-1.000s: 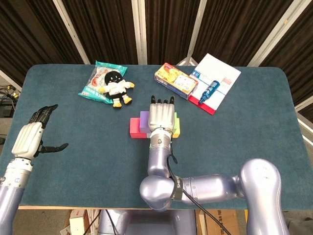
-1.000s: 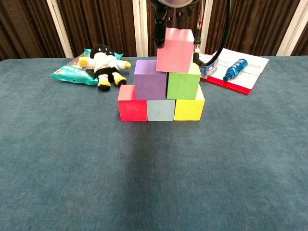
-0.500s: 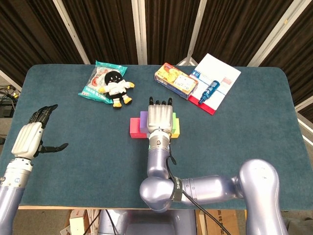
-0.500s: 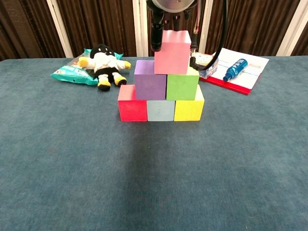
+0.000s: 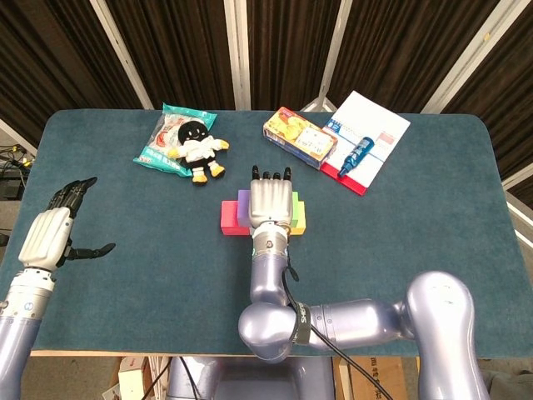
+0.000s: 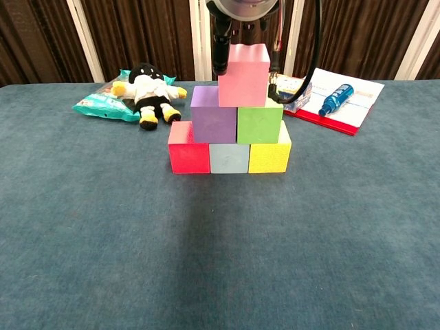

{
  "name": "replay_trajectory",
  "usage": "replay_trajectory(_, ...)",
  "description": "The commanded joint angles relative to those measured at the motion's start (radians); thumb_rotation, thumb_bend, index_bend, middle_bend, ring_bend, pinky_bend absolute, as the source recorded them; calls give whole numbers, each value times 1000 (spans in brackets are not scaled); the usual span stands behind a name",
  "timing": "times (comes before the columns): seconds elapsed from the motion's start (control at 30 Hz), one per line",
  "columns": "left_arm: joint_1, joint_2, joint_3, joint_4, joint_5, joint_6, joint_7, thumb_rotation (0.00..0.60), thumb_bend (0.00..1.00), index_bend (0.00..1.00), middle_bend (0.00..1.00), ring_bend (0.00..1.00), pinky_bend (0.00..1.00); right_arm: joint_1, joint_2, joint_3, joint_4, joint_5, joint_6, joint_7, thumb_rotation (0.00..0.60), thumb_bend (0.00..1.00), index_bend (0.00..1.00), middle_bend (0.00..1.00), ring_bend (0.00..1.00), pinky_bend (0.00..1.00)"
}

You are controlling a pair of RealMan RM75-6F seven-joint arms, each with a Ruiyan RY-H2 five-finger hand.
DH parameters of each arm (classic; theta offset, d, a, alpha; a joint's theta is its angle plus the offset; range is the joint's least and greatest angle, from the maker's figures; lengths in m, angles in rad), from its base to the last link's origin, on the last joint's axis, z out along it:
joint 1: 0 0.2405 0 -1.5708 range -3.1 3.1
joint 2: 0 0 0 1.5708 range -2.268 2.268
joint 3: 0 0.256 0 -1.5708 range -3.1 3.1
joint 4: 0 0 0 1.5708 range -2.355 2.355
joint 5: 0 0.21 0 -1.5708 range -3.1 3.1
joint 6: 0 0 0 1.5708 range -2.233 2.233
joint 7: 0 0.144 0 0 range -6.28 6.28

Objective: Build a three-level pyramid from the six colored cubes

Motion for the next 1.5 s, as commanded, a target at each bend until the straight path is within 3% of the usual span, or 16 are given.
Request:
replay_trajectory(0.03, 0, 1, -1, -1, -1, 0, -1, 600, 130, 0, 59, 0, 9, 0, -1, -1, 0, -2, 0, 0, 600, 496, 0, 434, 264, 0)
replay_trajectory(0.53, 1, 4, -2, -3, 1, 3, -3, 600, 130, 0, 59, 0, 6, -9, -2, 5, -12, -6, 4, 8, 600, 496, 0, 422, 223, 0)
replay_trajectory(0.87, 2, 5, -3, -4, -4, 2, -4, 600, 129, 0, 59, 0, 0, -12, -1, 10, -24, -4, 5, 9, 600, 496, 0, 251, 87, 0)
replay_trajectory(1.5, 2, 7, -5, -5, -7, 3, -7, 600, 129, 0, 59, 0, 0, -19, 2, 14, -47, -21, -6, 32, 600, 496, 0, 58, 8, 0)
